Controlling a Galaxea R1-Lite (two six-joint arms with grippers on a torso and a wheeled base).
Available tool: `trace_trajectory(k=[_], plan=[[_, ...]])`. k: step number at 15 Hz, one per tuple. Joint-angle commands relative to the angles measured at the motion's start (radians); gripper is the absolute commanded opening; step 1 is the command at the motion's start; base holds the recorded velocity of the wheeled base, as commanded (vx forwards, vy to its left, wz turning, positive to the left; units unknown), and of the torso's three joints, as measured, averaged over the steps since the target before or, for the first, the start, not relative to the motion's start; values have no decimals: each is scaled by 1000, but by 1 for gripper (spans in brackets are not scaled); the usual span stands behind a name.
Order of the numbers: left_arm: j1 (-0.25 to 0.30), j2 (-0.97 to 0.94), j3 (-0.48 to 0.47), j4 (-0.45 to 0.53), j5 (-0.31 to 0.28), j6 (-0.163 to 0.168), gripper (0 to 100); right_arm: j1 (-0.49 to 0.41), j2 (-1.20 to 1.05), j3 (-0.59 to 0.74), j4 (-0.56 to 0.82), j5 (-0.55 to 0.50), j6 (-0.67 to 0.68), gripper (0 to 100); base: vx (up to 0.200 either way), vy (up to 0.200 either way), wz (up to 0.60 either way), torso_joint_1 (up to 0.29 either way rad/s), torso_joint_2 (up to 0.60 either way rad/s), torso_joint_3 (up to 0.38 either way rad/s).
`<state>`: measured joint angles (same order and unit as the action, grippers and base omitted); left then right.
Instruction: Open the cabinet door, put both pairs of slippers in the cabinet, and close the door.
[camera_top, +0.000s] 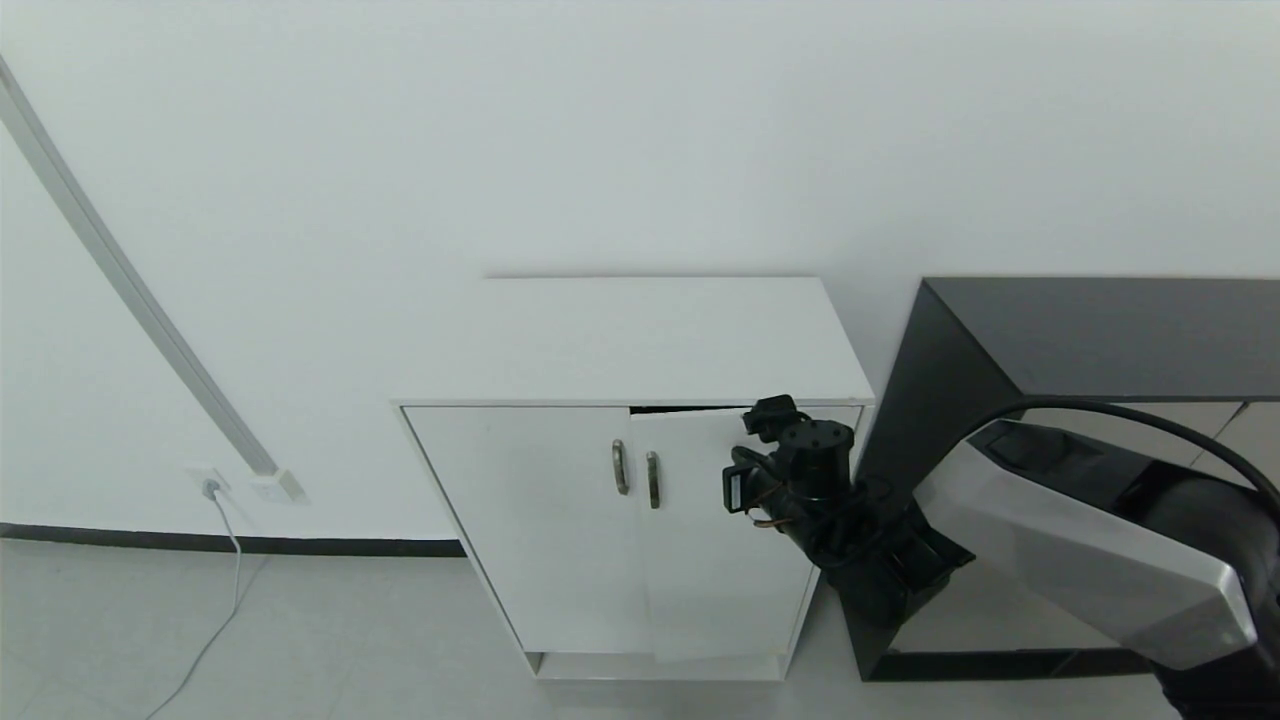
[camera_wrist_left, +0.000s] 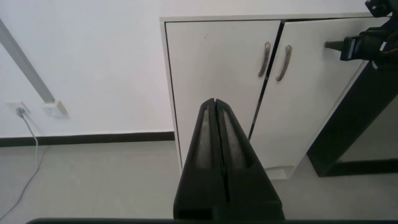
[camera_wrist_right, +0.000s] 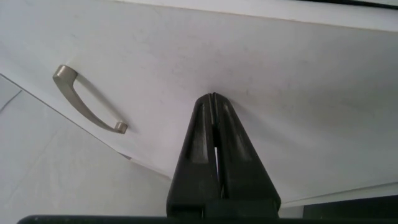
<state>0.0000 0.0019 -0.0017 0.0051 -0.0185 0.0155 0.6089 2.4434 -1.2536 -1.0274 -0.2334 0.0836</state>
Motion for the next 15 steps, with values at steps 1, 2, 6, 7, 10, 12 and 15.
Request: trace_trajectory(k=[1,2,6,7,10,12,15], plan=[[0,0,0,1,0,0,0,0,16,-17,0,0,-2,0,0,0,0,0,0,0],[0,0,0,1,0,0,0,-1,17,-21,0,-1,-2,0,0,0,0,0,0,0],[0,0,0,1,0,0,0,-8,28,-35,0,-1,-2,0,0,0,0,0,0,0],[0,0,0,1,0,0,0,-14,28,-43,1,-1,-4,0,0,0,0,0,0,0],[0,0,0,1,0,0,0,-15,29,-44,12,-1,-8,0,0,0,0,0,0,0],[-2,0,0,1,0,0,0,-17,34,-53,13,-1,-8,0,0,0,0,0,0,0],[0,0,0,-1,0,0,0,-21,55,-79,21,-1,-8,0,0,0,0,0,0,0]])
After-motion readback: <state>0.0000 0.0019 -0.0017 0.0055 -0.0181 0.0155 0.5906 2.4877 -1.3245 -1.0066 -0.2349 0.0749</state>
